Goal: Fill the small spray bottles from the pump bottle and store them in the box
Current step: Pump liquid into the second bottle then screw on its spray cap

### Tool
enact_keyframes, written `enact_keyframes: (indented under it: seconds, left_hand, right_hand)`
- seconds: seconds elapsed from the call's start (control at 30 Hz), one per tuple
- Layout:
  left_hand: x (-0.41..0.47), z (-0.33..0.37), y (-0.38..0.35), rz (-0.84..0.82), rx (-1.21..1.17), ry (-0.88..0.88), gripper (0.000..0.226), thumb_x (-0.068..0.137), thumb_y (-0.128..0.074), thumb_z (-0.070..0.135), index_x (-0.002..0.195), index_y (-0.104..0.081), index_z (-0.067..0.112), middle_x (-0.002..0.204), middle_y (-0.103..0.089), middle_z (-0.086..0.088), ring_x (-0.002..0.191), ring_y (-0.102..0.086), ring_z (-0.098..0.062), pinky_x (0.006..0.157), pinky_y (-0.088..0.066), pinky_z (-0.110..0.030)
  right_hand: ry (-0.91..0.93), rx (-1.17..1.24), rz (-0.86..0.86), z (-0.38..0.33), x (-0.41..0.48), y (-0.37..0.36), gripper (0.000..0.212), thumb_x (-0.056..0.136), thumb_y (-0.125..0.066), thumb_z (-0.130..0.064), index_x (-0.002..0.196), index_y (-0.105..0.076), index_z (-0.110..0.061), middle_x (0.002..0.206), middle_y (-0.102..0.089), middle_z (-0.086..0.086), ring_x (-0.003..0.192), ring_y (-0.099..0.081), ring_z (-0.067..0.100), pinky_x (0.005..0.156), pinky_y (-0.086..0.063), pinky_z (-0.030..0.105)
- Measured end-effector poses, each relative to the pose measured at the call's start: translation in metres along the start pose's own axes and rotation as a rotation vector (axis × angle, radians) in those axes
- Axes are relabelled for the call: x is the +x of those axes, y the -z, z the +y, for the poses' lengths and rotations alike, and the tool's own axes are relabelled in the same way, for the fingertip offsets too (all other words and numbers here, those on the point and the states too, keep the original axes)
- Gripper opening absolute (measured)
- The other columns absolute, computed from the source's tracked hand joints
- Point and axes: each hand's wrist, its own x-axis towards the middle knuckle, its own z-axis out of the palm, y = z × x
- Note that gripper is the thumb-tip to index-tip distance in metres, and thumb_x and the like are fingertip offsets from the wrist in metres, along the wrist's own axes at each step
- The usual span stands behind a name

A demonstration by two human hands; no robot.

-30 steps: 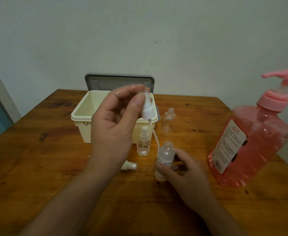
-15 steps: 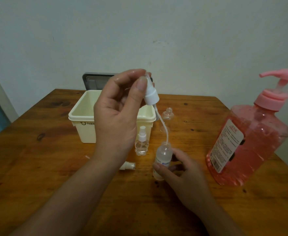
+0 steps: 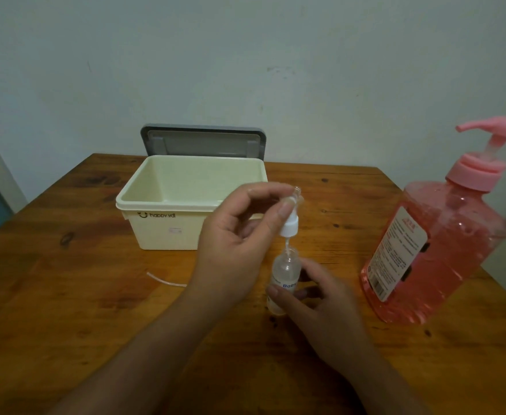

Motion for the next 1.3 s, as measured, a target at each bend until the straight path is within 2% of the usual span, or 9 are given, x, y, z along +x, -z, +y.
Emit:
enact_keyframes:
  seconds: [0.17, 0.27, 0.4, 0.53, 0.73, 0.9, 1.03, 1.13, 1.3]
  left_hand:
    - [-0.008, -0.012, 0.001, -0.067, 0.017, 0.068, 0.021, 0.084, -0.059, 0.022, 0.103, -0.066, 0.018, 0.101, -0.07, 0.005, 0.099, -0.066, -0.01, 0.078, -0.053, -0.017]
    - [-0.011, -0.016, 0.002, -0.082, 0.017, 0.091, 0.019, 0.086, -0.059, 0.023, 0.103, -0.066, 0.019, 0.1, -0.069, 0.008, 0.099, -0.065, -0.006, 0.078, -0.052, -0.015]
    - [-0.012, -0.02, 0.004, -0.08, -0.02, 0.101, 0.016, 0.087, -0.061, 0.018, 0.102, -0.066, 0.017, 0.102, -0.07, 0.005, 0.099, -0.065, -0.009, 0.078, -0.052, -0.016]
    - [-0.015, -0.023, 0.004, -0.123, 0.02, 0.091, 0.016, 0.088, -0.062, 0.016, 0.103, -0.067, 0.02, 0.103, -0.069, 0.005, 0.099, -0.065, -0.009, 0.079, -0.052, -0.015]
    - [-0.017, -0.029, 0.007, -0.175, 0.022, 0.11, 0.026, 0.086, -0.066, 0.013, 0.108, -0.065, 0.026, 0.107, -0.068, 0.008, 0.103, -0.064, -0.011, 0.082, -0.052, -0.018]
    - [-0.017, -0.033, 0.01, -0.23, 0.129, 0.065, 0.038, 0.081, -0.069, 0.026, 0.114, -0.058, 0.04, 0.113, -0.057, 0.018, 0.11, -0.058, -0.01, 0.087, -0.05, -0.017]
    - [-0.018, -0.033, 0.011, -0.217, 0.078, 0.132, 0.051, 0.078, -0.073, 0.023, 0.123, -0.05, 0.034, 0.105, -0.064, 0.014, 0.1, -0.063, -0.009, 0.084, -0.052, -0.019]
    - [-0.019, -0.035, 0.013, -0.211, 0.074, 0.131, 0.044, 0.081, -0.075, 0.022, 0.119, -0.056, 0.03, 0.107, -0.066, 0.015, 0.101, -0.064, -0.01, 0.084, -0.052, -0.019]
    - [-0.022, -0.036, 0.015, -0.232, 0.082, 0.133, 0.037, 0.083, -0.063, 0.029, 0.12, -0.058, 0.031, 0.112, -0.068, 0.011, 0.107, -0.064, -0.012, 0.088, -0.052, -0.022]
  right_hand:
    - [0.004, 0.014, -0.004, 0.003, 0.0, -0.001, 0.034, 0.081, -0.073, -0.039, 0.114, -0.064, -0.037, 0.103, -0.067, -0.018, 0.087, -0.065, 0.006, 0.073, -0.055, 0.027]
    - [0.008, 0.015, -0.003, 0.004, 0.0, -0.001, 0.038, 0.08, -0.072, -0.043, 0.115, -0.064, -0.033, 0.102, -0.067, -0.016, 0.087, -0.065, 0.007, 0.073, -0.056, 0.029]
    - [0.008, 0.012, -0.003, 0.006, 0.001, -0.001, 0.033, 0.082, -0.074, -0.039, 0.113, -0.064, -0.035, 0.1, -0.068, -0.016, 0.087, -0.065, 0.007, 0.074, -0.056, 0.03]
    - [0.015, 0.047, -0.011, 0.002, 0.001, -0.001, 0.042, 0.075, -0.067, -0.053, 0.113, -0.064, -0.036, 0.101, -0.068, -0.018, 0.088, -0.066, 0.008, 0.073, -0.057, 0.031]
    - [0.025, 0.065, -0.004, 0.004, 0.001, 0.0, 0.033, 0.079, -0.072, -0.044, 0.111, -0.065, -0.039, 0.101, -0.069, -0.015, 0.086, -0.068, 0.011, 0.072, -0.059, 0.038]
    - [0.037, 0.084, 0.002, 0.004, 0.001, -0.001, 0.044, 0.072, -0.065, -0.058, 0.11, -0.065, -0.037, 0.101, -0.069, -0.014, 0.087, -0.068, 0.01, 0.072, -0.059, 0.035]
    - [0.05, 0.079, 0.012, 0.004, 0.001, -0.001, 0.047, 0.07, -0.063, -0.062, 0.109, -0.066, -0.036, 0.1, -0.069, -0.014, 0.086, -0.068, 0.01, 0.07, -0.058, 0.033]
    - [0.044, 0.077, 0.008, 0.004, 0.001, -0.001, 0.046, 0.072, -0.065, -0.061, 0.111, -0.065, -0.037, 0.101, -0.068, -0.016, 0.087, -0.067, 0.009, 0.07, -0.058, 0.032]
    - [0.045, 0.062, 0.005, 0.005, 0.002, -0.002, 0.043, 0.076, -0.066, -0.054, 0.113, -0.066, -0.031, 0.101, -0.069, -0.015, 0.088, -0.068, 0.01, 0.071, -0.057, 0.03]
